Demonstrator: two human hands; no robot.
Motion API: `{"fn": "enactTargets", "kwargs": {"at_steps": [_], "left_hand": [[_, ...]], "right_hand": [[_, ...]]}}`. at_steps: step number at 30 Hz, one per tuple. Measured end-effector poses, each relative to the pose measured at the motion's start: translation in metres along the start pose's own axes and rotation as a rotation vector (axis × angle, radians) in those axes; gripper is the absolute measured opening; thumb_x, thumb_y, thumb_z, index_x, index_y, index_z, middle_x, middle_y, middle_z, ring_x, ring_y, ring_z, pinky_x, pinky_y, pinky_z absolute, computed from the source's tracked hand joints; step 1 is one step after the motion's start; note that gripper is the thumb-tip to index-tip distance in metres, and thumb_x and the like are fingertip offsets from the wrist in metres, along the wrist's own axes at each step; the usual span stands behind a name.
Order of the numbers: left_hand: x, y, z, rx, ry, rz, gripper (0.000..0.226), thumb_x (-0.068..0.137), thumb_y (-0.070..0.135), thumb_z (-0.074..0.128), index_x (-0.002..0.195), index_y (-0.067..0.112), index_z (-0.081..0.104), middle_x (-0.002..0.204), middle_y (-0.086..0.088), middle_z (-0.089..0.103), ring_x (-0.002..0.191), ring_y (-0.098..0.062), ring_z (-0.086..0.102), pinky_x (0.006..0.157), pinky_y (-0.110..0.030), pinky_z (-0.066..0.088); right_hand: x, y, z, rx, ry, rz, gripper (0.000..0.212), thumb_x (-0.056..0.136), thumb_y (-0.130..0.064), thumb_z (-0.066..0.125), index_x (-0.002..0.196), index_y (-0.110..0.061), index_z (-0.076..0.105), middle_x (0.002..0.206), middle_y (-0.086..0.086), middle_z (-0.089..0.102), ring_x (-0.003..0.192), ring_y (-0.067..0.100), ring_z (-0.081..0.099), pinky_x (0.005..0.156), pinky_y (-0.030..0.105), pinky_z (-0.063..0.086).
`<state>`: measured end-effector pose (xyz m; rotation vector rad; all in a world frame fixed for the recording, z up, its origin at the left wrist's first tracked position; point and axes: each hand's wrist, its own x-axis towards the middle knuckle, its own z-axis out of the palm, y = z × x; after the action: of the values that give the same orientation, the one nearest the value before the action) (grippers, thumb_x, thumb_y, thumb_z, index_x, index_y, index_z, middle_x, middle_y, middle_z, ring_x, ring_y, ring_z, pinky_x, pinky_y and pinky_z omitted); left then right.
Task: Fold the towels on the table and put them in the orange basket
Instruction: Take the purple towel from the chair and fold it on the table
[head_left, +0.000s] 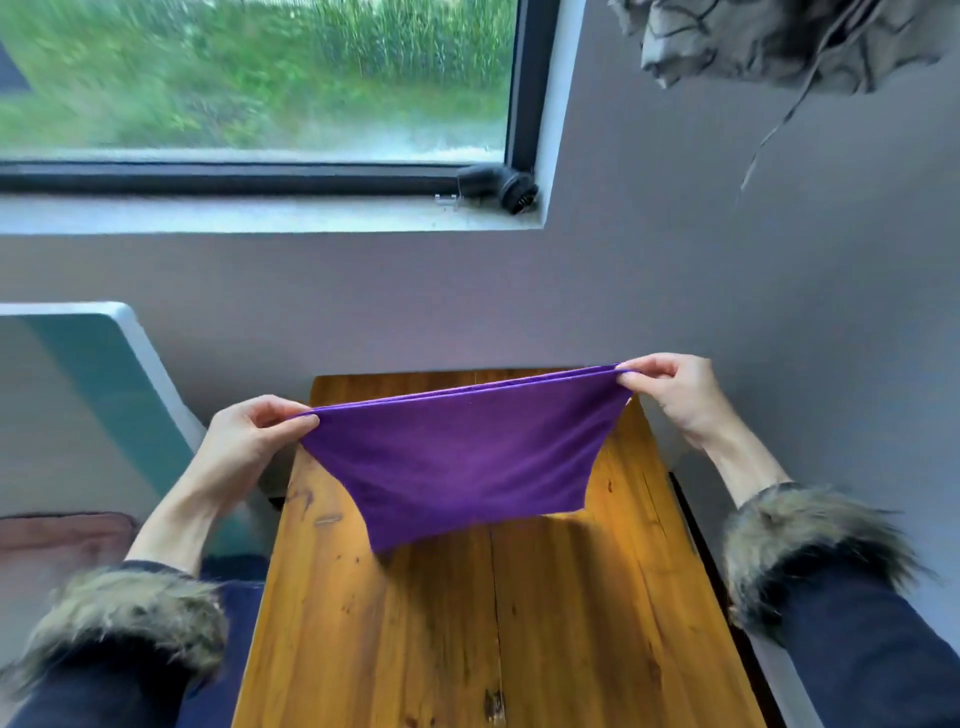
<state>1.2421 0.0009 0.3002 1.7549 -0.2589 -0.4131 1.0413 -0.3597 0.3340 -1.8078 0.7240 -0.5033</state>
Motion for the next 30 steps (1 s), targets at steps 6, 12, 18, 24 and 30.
{"fn": "enactTargets", "kwargs": {"at_steps": [6, 12, 18, 24, 30], "left_hand": [[-0.009, 0.055, 0.003, -0.058, 0.103, 0.169, 0.012, 0.078, -0.001, 0.068, 0.076, 0.01, 0.067, 0.062, 0.009, 0.07, 0.058, 0.003, 0.061, 0.06, -0.006, 0.047], [-0.011, 0.083, 0.0, -0.073, 0.105, 0.215, 0.017, 0.076, -0.006, 0.068, 0.074, 0.01, 0.065, 0.062, 0.007, 0.069, 0.062, -0.003, 0.062, 0.069, -0.014, 0.049], [-0.013, 0.094, 0.001, 0.05, 0.107, 0.263, 0.021, 0.073, -0.011, 0.069, 0.07, 0.008, 0.063, 0.07, -0.004, 0.064, 0.058, -0.001, 0.06, 0.058, -0.005, 0.046], [-0.014, 0.095, -0.002, 0.216, 0.112, 0.279, 0.021, 0.076, -0.011, 0.067, 0.071, 0.009, 0.063, 0.071, -0.006, 0.064, 0.056, 0.002, 0.059, 0.055, -0.002, 0.043], [-0.006, 0.09, -0.008, 0.545, 0.1, 0.287, 0.025, 0.08, -0.005, 0.065, 0.091, 0.016, 0.072, 0.085, -0.004, 0.066, 0.079, -0.019, 0.062, 0.074, -0.024, 0.047]], "right_hand": [[0.006, -0.041, -0.022, 0.323, -0.053, 0.01, 0.02, 0.084, 0.009, 0.058, 0.077, -0.008, 0.065, 0.061, -0.006, 0.07, 0.059, 0.003, 0.063, 0.062, 0.013, 0.052], [0.009, -0.067, -0.039, 0.45, -0.093, -0.009, 0.022, 0.082, 0.014, 0.055, 0.076, -0.007, 0.06, 0.06, -0.003, 0.068, 0.057, 0.004, 0.063, 0.062, 0.013, 0.053], [0.003, -0.078, -0.049, 0.045, -0.088, -0.143, 0.027, 0.08, 0.014, 0.06, 0.071, -0.012, 0.06, 0.073, 0.006, 0.061, 0.064, 0.006, 0.058, 0.063, 0.008, 0.048], [0.007, -0.082, -0.046, -0.273, -0.141, -0.198, 0.025, 0.083, 0.008, 0.06, 0.102, -0.005, 0.069, 0.091, 0.006, 0.065, 0.085, 0.014, 0.059, 0.078, 0.017, 0.047], [0.01, -0.08, -0.034, -0.309, -0.078, -0.173, 0.017, 0.083, 0.0, 0.063, 0.079, -0.016, 0.069, 0.082, 0.005, 0.07, 0.08, 0.019, 0.063, 0.084, 0.033, 0.048]]}}
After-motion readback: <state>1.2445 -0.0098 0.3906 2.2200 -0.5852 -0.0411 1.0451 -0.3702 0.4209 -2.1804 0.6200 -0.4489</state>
